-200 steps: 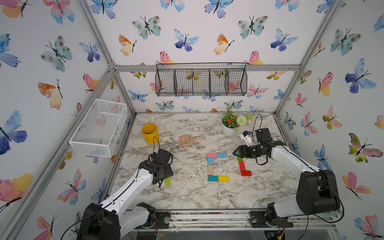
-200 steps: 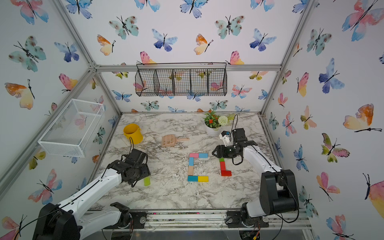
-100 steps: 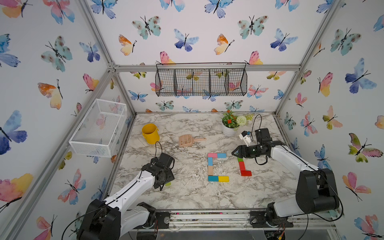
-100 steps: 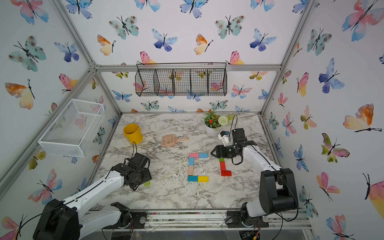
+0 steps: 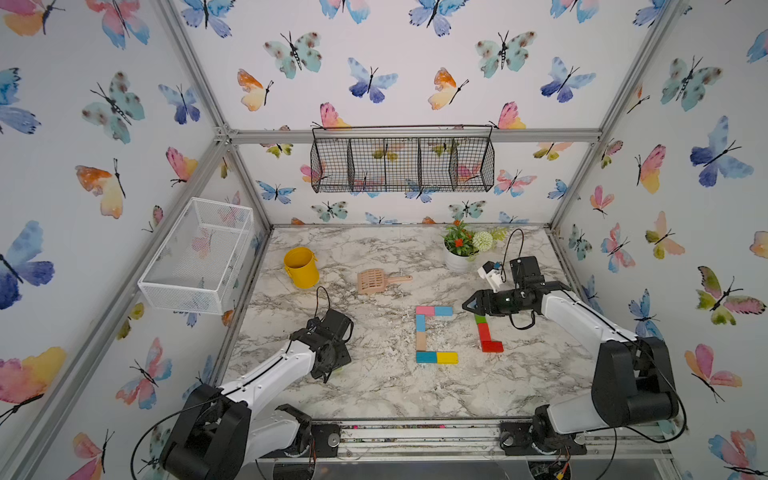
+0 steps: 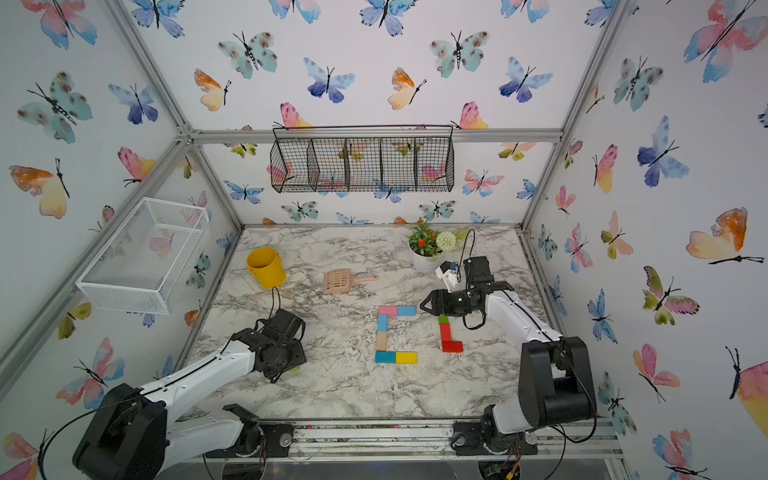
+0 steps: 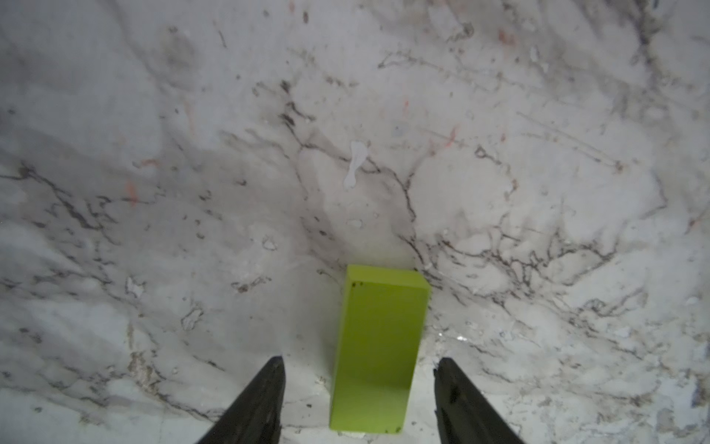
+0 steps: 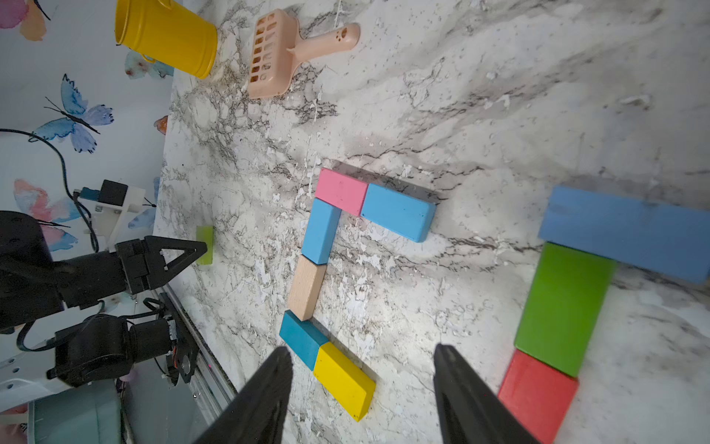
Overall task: Assemble the letter c with building blocks
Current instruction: Pick up the building block from the center of the board.
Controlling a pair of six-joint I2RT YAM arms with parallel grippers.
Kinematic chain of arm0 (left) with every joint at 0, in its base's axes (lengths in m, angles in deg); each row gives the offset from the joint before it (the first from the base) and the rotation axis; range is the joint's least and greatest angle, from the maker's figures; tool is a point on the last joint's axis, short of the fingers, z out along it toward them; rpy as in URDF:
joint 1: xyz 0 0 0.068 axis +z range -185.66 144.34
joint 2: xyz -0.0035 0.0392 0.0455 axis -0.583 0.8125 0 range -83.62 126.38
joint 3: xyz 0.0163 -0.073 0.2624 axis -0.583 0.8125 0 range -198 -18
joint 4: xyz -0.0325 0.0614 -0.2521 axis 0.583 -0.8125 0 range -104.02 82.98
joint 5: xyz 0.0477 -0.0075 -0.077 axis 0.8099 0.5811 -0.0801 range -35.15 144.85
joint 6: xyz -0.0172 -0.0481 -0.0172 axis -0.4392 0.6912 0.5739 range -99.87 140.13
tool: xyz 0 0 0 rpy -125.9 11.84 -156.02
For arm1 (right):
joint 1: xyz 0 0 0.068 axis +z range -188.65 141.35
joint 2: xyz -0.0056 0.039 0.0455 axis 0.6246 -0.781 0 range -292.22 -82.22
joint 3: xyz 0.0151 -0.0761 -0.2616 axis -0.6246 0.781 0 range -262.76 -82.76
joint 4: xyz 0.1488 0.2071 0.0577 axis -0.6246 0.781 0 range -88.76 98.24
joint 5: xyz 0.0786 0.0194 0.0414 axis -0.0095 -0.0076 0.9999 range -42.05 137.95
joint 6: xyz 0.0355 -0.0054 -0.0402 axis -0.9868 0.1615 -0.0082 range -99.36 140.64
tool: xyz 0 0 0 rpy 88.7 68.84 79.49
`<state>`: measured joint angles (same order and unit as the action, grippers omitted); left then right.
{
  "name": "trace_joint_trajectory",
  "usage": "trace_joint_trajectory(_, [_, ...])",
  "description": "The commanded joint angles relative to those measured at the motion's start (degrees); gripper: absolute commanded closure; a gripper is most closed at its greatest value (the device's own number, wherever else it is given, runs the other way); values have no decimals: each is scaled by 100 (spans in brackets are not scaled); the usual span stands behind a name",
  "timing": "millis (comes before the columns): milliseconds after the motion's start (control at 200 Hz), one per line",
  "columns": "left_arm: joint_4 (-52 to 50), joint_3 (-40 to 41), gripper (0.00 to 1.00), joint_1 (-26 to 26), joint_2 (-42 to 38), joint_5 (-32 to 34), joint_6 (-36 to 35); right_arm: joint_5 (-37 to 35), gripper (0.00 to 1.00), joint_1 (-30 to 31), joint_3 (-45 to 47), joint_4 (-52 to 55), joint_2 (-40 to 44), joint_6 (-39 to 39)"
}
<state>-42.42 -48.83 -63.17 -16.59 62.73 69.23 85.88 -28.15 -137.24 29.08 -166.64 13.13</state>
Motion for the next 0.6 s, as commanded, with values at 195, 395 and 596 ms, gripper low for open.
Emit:
trace_joint_trajectory(195, [216, 133, 50, -26, 96, -13, -19, 228, 38, 33, -71, -10, 93, -129])
trace_joint_trajectory(395, [446, 255, 53, -17, 117, -117, 13, 258, 38, 31, -129, -2, 137, -203])
trace_joint_trajectory(596, [579, 369, 66, -12, 65, -197, -23, 340, 38, 32, -43, -74, 128, -269])
